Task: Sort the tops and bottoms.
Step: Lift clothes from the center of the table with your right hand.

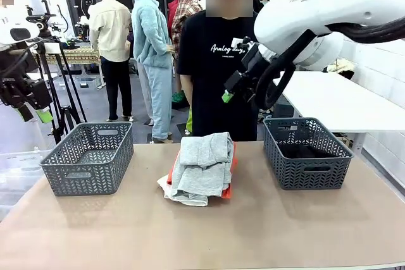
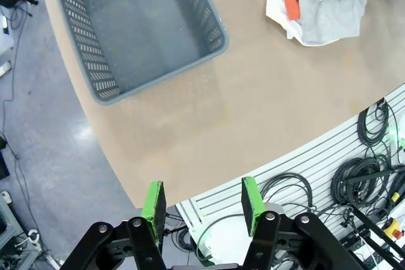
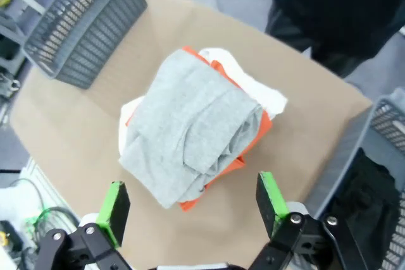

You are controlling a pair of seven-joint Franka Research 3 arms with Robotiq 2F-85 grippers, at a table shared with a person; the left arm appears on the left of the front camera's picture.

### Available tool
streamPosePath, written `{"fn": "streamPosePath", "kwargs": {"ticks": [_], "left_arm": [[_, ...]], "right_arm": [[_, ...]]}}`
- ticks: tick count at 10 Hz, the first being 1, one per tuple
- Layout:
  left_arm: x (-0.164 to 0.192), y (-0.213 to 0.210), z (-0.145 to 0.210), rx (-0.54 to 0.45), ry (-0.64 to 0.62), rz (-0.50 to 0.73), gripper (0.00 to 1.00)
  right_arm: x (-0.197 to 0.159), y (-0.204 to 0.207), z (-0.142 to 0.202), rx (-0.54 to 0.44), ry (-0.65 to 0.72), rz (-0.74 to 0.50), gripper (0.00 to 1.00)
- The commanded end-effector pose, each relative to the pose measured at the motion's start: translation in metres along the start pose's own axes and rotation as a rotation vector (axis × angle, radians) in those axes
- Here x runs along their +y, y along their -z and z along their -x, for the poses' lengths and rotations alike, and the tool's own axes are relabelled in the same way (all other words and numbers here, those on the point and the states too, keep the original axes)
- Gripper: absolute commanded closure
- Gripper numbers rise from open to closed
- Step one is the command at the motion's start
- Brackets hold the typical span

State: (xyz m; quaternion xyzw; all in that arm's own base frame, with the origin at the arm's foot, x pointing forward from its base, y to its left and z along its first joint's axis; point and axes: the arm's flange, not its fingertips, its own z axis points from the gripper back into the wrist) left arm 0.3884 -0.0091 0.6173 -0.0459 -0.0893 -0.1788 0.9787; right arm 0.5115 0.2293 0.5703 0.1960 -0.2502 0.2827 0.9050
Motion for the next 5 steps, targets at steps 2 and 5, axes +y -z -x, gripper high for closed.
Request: {"fn": "streamPosePath", "kwargs": {"ticks": [2, 5], "left_arm": [[0.0, 0.0, 0.002, 0.009, -0.001, -0.008, 0.36], [0.0, 0.0, 0.002, 0.009, -0.001, -0.008, 0.36]], "right_arm": [[0.005, -0.025, 0.02, -0.067, 0.006, -0.011, 0.0], [0.005, -0.006, -0.01, 0.005, 0.022, 0.06, 0.0]]}}
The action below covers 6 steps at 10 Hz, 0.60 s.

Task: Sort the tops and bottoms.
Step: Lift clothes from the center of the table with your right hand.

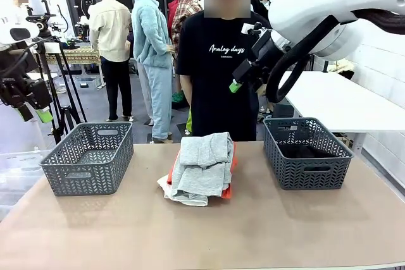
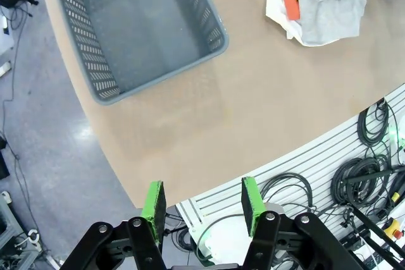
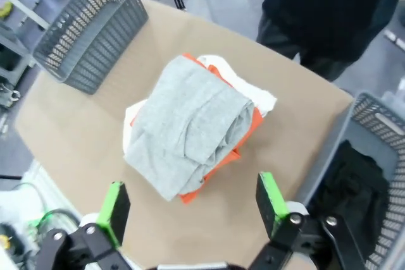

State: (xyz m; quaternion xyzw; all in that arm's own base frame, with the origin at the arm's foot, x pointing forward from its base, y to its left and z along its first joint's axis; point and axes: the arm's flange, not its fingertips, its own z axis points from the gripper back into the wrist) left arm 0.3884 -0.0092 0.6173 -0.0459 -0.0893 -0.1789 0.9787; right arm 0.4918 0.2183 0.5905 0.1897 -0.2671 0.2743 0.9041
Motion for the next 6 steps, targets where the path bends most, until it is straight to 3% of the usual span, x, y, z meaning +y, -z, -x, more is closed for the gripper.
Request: {"fn": "streamPosePath", "kwargs": {"ticks": [1, 4, 6], "left_arm": [[0.0, 0.0, 0.002, 0.009, -0.001, -0.008, 0.36], [0.0, 0.0, 0.002, 0.009, -0.001, -0.008, 0.36], [0.0, 0.0, 0.002, 0.009, -0.001, -0.008, 0.36]], "right_arm": [[0.002, 0.051, -0.038, 0.095, 0.034, 0.126, 0.0], [0.01, 0.121, -0.065, 0.24, 0.009, 0.181, 0.0], [0.008, 0.158, -0.071, 0.324, 0.006, 0.147, 0.0]]}}
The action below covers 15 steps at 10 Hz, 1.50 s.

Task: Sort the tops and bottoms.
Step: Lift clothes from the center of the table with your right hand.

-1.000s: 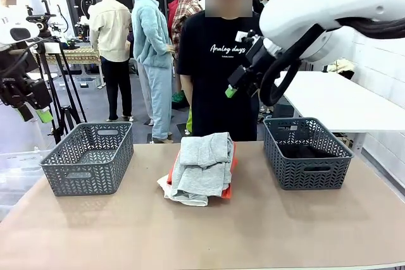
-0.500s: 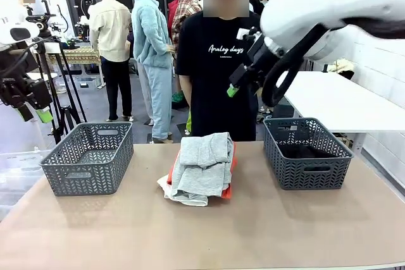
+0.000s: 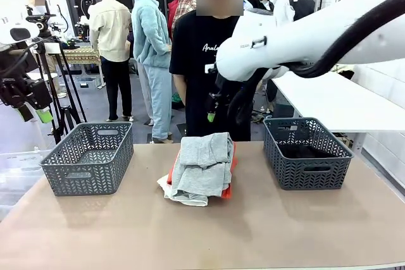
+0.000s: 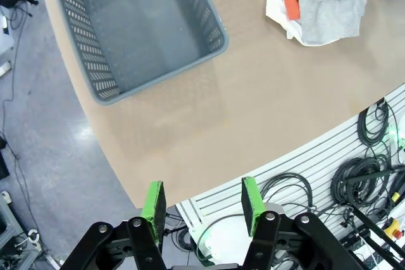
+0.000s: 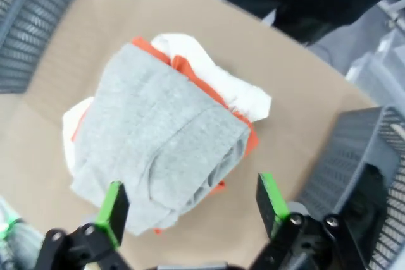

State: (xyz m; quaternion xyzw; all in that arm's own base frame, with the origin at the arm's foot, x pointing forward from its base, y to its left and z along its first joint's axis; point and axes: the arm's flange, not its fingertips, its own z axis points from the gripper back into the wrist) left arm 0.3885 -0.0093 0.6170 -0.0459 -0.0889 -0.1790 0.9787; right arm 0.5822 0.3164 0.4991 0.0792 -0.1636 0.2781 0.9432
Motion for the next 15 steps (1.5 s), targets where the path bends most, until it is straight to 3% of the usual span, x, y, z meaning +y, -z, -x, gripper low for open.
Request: {"fn": "streamPosePath", "kwargs": {"ticks": [1, 4, 10, 15], "left_arm": [[0.0, -0.001, 0.002, 0.008, -0.002, -0.008, 0.36], [0.0, -0.001, 0.002, 0.008, -0.002, -0.008, 0.36], [0.0, -0.001, 0.002, 0.008, -0.002, -0.008, 0.36], [0.0, -0.001, 0.002, 0.008, -0.002, -0.008, 0.36]], "right_arm": [[0.01, 0.007, -0.028, 0.097, 0.0, -0.01, 0.0], [0.015, 0.037, -0.042, 0.193, -0.024, -0.06, 0.0], [0.026, 0.087, -0.057, 0.305, -0.151, 0.099, 0.0], [0.024, 0.114, -0.056, 0.424, -0.148, 0.076, 0.0]]}}
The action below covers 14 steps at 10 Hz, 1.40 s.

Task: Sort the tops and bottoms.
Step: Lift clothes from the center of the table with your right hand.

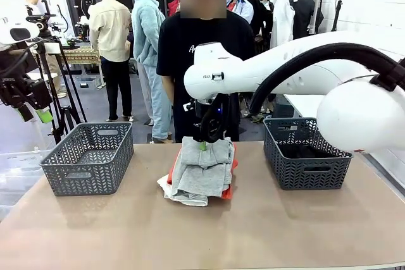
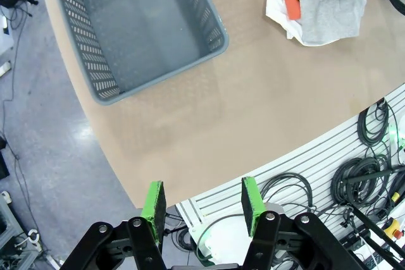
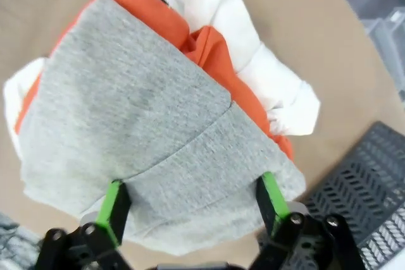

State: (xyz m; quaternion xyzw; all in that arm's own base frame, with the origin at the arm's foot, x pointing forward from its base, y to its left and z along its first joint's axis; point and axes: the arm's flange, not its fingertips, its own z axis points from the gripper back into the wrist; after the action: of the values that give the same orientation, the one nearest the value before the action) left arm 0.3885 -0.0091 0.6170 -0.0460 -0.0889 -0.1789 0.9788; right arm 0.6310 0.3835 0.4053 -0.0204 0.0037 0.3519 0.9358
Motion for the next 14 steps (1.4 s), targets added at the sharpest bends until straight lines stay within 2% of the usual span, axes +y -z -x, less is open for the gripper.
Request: {"fn": "streamPosePath", "kwargs": {"ticks": [1, 6, 11, 14], "left_arm": [[0.0, 0.0, 0.002, 0.008, -0.001, -0.008, 0.36], [0.0, 0.0, 0.002, 0.008, -0.001, -0.008, 0.36], [0.0, 0.0, 0.002, 0.008, -0.001, -0.008, 0.36], [0.0, 0.0, 0.002, 0.008, -0.001, -0.008, 0.36]], "right_arm": [[-0.002, -0.01, -0.015, 0.043, 0.0, -0.003, 0.16], [-0.004, -0.009, -0.013, 0.03, 0.031, -0.052, 0.98], [-0.005, -0.019, -0.005, -0.004, 0.069, -0.09, 1.0], [0.002, -0.058, 0.014, -0.071, 0.088, -0.101, 1.0]]}}
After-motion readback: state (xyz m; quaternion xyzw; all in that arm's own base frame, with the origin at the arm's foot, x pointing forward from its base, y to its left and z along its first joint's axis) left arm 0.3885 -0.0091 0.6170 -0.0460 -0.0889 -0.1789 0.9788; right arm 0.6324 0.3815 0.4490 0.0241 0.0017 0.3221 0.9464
